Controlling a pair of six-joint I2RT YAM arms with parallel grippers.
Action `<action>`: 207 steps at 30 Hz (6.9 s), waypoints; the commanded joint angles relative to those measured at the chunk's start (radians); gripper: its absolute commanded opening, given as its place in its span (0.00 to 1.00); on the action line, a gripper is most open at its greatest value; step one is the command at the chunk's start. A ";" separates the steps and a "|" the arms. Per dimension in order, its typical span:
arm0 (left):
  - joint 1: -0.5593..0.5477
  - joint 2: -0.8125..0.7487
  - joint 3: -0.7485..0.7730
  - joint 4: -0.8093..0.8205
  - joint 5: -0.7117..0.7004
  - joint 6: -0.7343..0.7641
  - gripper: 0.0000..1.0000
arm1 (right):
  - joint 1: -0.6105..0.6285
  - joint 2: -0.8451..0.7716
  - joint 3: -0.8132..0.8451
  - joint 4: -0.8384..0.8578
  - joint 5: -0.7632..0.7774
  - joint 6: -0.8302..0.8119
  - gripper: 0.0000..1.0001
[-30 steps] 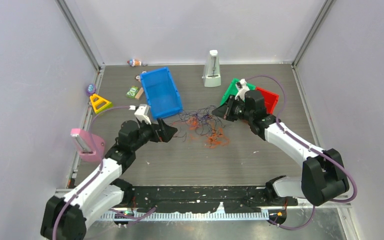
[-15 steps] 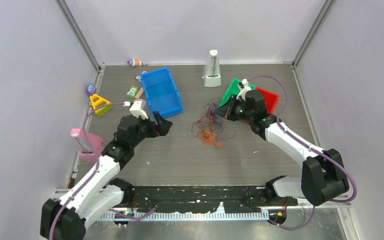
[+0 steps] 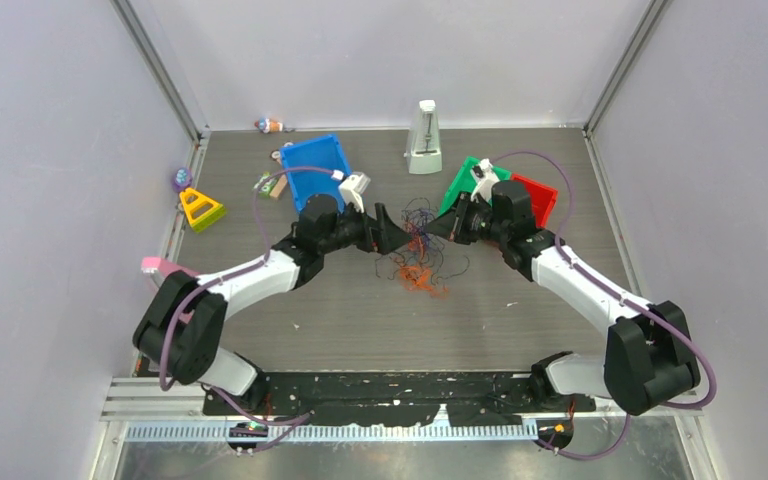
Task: Untangle the cables
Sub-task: Untie the cable, then place the cable in the bin.
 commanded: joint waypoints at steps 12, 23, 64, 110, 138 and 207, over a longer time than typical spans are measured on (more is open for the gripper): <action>-0.069 0.207 0.102 0.267 0.165 0.010 0.21 | -0.004 -0.057 -0.006 0.095 -0.114 0.048 0.05; 0.122 -0.125 -0.168 0.027 0.019 0.089 0.00 | -0.021 -0.165 -0.083 -0.117 0.258 -0.084 0.06; 0.250 -0.278 -0.317 -0.093 -0.002 0.215 0.00 | 0.340 0.278 0.203 -0.128 0.499 -0.353 0.77; 0.132 -0.655 -0.304 -0.372 -0.495 0.291 0.76 | -0.051 -0.182 -0.437 0.311 0.371 -0.245 0.08; -0.081 0.202 0.367 -0.804 -0.292 0.489 0.90 | 0.032 -0.294 -0.326 0.157 0.393 -0.260 0.08; 0.236 -0.209 -0.174 -0.230 -0.205 0.214 0.00 | -0.131 -0.282 0.711 -0.480 0.738 -0.347 0.05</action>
